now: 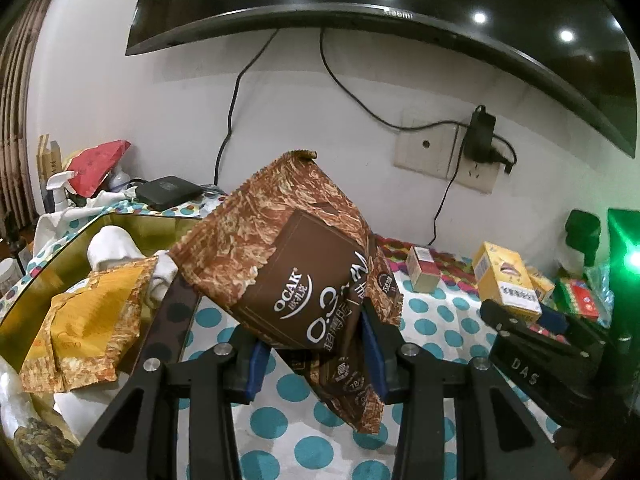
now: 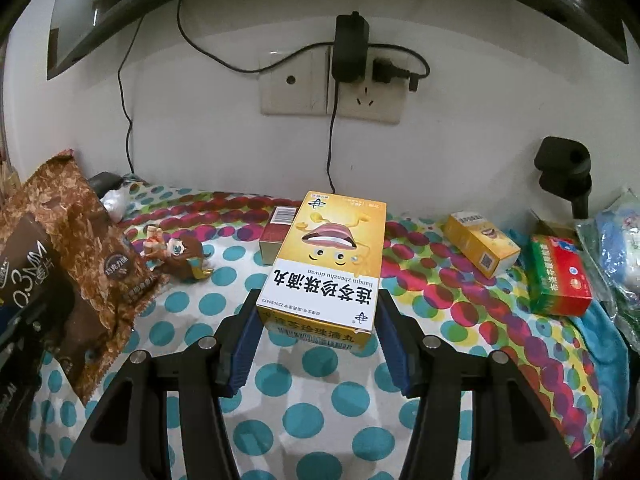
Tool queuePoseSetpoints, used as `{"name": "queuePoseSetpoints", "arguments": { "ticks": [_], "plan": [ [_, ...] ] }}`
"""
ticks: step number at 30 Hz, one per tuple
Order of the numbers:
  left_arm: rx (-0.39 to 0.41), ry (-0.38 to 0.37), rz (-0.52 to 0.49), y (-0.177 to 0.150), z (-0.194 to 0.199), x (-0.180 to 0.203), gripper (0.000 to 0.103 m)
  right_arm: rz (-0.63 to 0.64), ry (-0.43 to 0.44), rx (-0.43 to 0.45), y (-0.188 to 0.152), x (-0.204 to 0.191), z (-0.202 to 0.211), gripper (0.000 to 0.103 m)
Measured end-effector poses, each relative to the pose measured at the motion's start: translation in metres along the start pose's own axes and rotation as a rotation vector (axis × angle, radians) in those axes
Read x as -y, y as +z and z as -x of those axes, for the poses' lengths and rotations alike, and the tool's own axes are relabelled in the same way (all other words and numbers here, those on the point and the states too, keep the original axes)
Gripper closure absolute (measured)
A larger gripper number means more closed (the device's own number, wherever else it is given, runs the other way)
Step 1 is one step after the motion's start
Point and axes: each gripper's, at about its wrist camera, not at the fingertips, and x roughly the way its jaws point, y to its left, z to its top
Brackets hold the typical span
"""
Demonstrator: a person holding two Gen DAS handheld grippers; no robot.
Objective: Organize objects
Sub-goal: 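Grasp the yellow medicine box with the right tool while the left holds the bag, then drop the brown bag into the gold tray with the left tool while right holds box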
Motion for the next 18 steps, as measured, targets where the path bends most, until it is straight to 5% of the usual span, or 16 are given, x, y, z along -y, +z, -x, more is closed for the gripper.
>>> {"name": "queuePoseSetpoints", "arguments": {
  "ticks": [6,18],
  "plan": [
    [-0.058,-0.026,0.064,0.009,0.007,-0.009,0.062,0.012,0.008,0.011,-0.003,-0.008,0.001,0.051],
    [0.065,0.049,0.030,0.055,0.069,-0.056,0.062,-0.007,0.013,-0.008,-0.004,-0.007,-0.005,0.051]
  ]
}}
